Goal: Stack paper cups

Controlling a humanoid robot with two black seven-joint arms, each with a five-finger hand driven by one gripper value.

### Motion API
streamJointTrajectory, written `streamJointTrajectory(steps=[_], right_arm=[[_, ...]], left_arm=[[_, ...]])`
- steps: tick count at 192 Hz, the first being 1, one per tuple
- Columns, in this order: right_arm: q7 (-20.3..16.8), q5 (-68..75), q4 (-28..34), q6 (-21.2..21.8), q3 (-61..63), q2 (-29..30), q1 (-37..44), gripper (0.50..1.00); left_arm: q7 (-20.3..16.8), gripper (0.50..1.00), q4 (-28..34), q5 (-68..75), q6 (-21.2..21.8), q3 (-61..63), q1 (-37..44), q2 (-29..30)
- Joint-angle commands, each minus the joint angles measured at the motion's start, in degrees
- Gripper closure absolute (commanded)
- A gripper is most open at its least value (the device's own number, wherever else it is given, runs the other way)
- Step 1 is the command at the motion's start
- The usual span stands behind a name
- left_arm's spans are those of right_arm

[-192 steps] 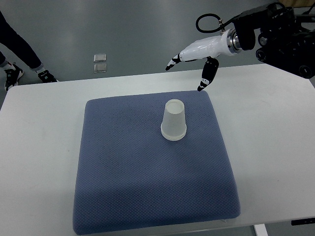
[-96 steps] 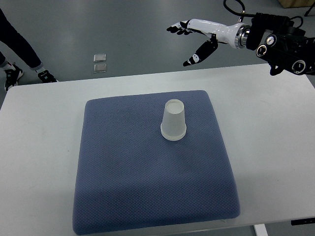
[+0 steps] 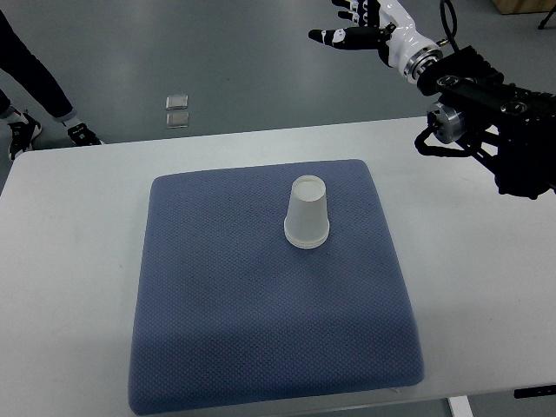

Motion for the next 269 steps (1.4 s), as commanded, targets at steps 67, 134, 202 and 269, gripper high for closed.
streamJointTrajectory(steps=[67, 134, 202, 269], right_arm=[[-5.6, 20.9, 0.1, -1.5, 0.0, 2.6, -4.9, 0.585], [-0.3, 20.4, -1.2, 7.1, 0.4, 3.6, -9.9, 0.583], [0.2, 20.6, -9.8, 7.1, 2.6, 3.8, -12.1, 0.583], [0.2, 18.4, -11.7, 6.1, 4.1, 3.7, -12.9, 0.583]], left_arm=[[0.0, 0.500, 0.0, 0.0, 0.0, 0.0, 0.0, 0.0], [0.0, 0.500, 0.0, 0.0, 0.1, 0.0, 0.0, 0.0], [0.0, 0.500, 0.0, 0.0, 0.1, 0.0, 0.0, 0.0], [0.0, 0.500, 0.0, -0.1, 0.0, 0.0, 0.0, 0.0]])
